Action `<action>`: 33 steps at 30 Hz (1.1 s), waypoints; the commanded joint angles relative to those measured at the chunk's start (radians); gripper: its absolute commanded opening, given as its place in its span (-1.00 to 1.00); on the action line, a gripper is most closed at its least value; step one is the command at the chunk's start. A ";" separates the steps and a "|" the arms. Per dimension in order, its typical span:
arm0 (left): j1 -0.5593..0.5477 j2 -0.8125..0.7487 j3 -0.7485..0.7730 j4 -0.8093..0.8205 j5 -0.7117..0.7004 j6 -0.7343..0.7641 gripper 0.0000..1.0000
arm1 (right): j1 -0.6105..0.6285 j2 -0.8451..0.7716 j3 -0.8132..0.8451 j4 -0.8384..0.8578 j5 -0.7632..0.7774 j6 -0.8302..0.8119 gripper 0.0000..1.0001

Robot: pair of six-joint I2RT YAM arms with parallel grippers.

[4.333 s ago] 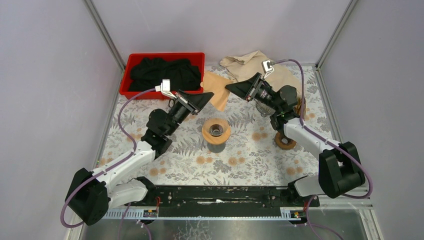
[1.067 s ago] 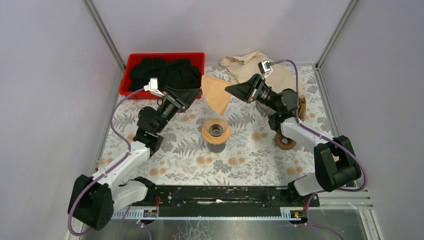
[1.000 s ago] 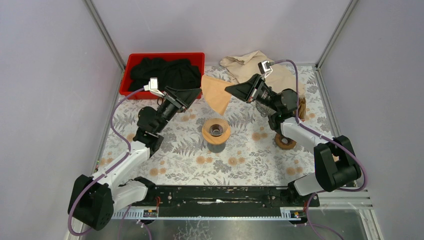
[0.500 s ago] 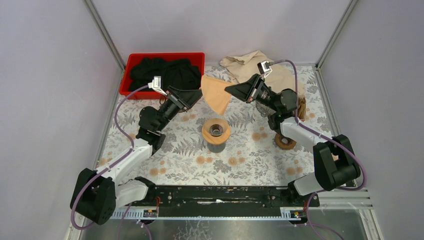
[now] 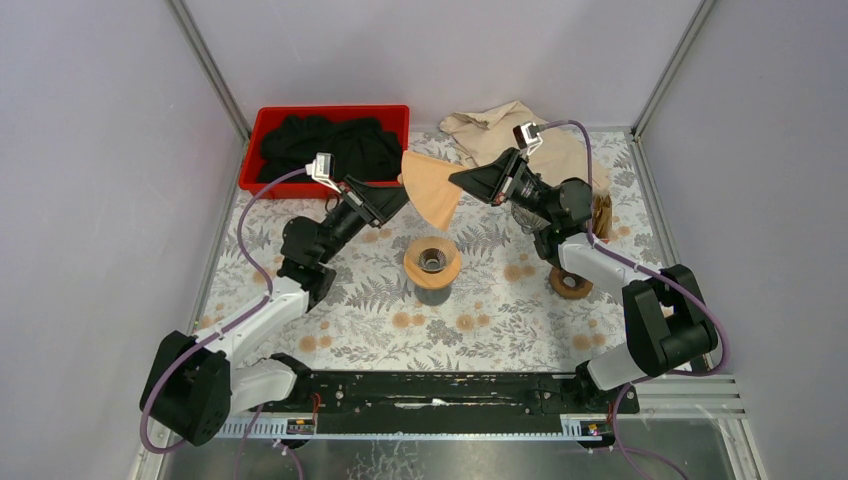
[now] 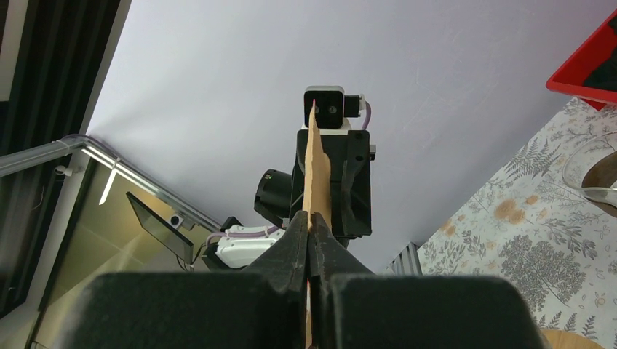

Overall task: Place the coffee filter in the dripper
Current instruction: Place the coffee filter in the coffee dripper.

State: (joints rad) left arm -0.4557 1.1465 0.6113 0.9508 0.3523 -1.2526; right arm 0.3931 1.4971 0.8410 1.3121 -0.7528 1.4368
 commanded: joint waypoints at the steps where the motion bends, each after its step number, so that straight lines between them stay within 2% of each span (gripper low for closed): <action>1: -0.015 -0.022 -0.004 0.046 0.000 0.033 -0.39 | 0.009 0.002 0.015 0.085 -0.011 0.006 -1.00; 4: -0.022 -0.036 -0.014 0.022 -0.017 0.048 -0.48 | 0.009 0.002 0.014 0.086 -0.010 0.007 -1.00; 9: -0.024 -0.069 -0.002 -0.048 -0.030 0.094 -0.80 | 0.007 0.001 0.011 0.069 -0.013 -0.006 -0.92; 11: -0.024 -0.093 0.015 -0.128 -0.050 0.134 -0.93 | 0.007 -0.005 0.006 0.048 -0.013 -0.024 -0.83; 13: -0.025 -0.121 0.034 -0.218 -0.073 0.180 -1.00 | 0.008 -0.014 0.003 0.010 -0.014 -0.055 -0.63; 16: -0.025 -0.163 0.064 -0.352 -0.111 0.249 -1.00 | 0.008 -0.033 -0.004 -0.064 -0.007 -0.111 -0.26; 20: -0.024 -0.205 0.106 -0.530 -0.146 0.338 -1.00 | 0.008 -0.057 -0.010 -0.146 -0.004 -0.184 0.04; 24: -0.024 -0.220 0.192 -0.715 -0.180 0.435 -1.00 | 0.008 -0.100 0.000 -0.306 0.013 -0.306 0.12; 28: -0.024 -0.200 0.305 -0.904 -0.209 0.544 -1.00 | 0.008 -0.157 0.033 -0.556 0.050 -0.470 0.23; 33: -0.025 -0.150 0.441 -1.101 -0.242 0.651 -1.00 | 0.016 -0.217 0.091 -0.787 0.105 -0.630 0.27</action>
State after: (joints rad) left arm -0.4770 0.9642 0.9516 0.0677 0.1593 -0.7425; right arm 0.3950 1.3479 0.8536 0.7315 -0.7082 0.9966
